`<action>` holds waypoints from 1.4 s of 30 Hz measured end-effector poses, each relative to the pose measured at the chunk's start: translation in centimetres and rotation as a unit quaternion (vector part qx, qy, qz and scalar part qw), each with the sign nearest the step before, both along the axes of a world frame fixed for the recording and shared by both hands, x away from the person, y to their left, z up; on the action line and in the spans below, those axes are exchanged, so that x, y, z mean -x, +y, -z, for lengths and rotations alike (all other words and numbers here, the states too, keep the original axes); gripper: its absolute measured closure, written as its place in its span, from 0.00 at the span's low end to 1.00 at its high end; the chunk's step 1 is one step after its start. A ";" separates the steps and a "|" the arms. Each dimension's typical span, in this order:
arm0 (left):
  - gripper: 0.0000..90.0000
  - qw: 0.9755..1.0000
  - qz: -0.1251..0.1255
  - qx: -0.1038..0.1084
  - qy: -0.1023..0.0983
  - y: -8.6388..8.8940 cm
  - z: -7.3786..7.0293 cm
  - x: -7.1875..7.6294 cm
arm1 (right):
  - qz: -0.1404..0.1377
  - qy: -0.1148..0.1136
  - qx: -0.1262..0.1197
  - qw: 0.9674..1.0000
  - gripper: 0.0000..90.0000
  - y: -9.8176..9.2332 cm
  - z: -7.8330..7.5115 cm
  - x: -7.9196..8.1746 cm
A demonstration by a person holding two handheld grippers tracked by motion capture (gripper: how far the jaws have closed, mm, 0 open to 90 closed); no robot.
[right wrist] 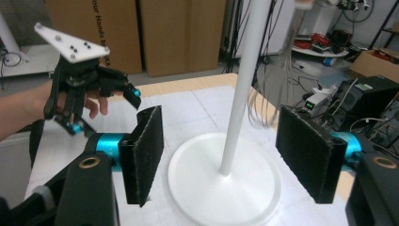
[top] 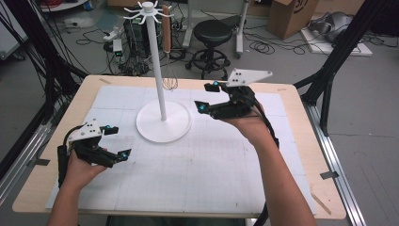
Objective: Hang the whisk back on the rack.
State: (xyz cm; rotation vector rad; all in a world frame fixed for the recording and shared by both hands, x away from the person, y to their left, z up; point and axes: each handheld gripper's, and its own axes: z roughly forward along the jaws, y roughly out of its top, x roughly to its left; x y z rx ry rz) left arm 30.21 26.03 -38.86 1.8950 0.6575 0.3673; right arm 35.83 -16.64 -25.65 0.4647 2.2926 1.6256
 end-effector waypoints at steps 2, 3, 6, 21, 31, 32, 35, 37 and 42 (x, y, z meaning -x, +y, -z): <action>0.02 1.000 0.003 0.001 0.000 -0.1 0.0 0.0 | 0.009 0.002 -0.008 1.000 0.33 -1.1 1.0 0.6; 0.02 1.000 0.004 0.000 -0.001 -0.1 0.0 0.0 | 0.011 0.004 -0.011 1.000 0.33 -1.5 1.3 0.8; 0.02 1.000 0.007 0.001 0.000 -0.3 0.0 0.1 | 0.022 0.007 -0.011 1.000 0.31 -2.8 2.5 1.5; 0.02 1.000 0.022 0.021 0.002 -0.2 -0.1 0.0 | 0.066 0.028 -0.021 0.997 0.25 -7.0 8.2 4.1; 0.02 0.999 0.038 0.028 0.001 -0.5 0.0 0.0 | 0.091 0.054 -0.039 0.994 0.19 -8.8 11.7 5.0; 0.02 0.999 0.039 0.027 0.002 -0.6 0.0 0.0 | 0.092 0.051 -0.042 0.994 0.19 -9.0 12.0 5.2; 0.02 0.998 0.046 0.030 0.002 -0.7 0.1 0.0 | 0.091 0.043 -0.042 0.994 0.19 -9.1 12.4 5.6; 0.02 0.998 0.046 0.031 0.001 -0.7 0.0 0.1 | 0.099 0.037 -0.032 0.994 0.19 -9.2 12.6 6.0; 0.02 0.998 0.048 0.036 -0.001 -0.7 -0.1 0.2 | 0.105 0.040 -0.008 0.994 0.19 -9.4 13.2 6.1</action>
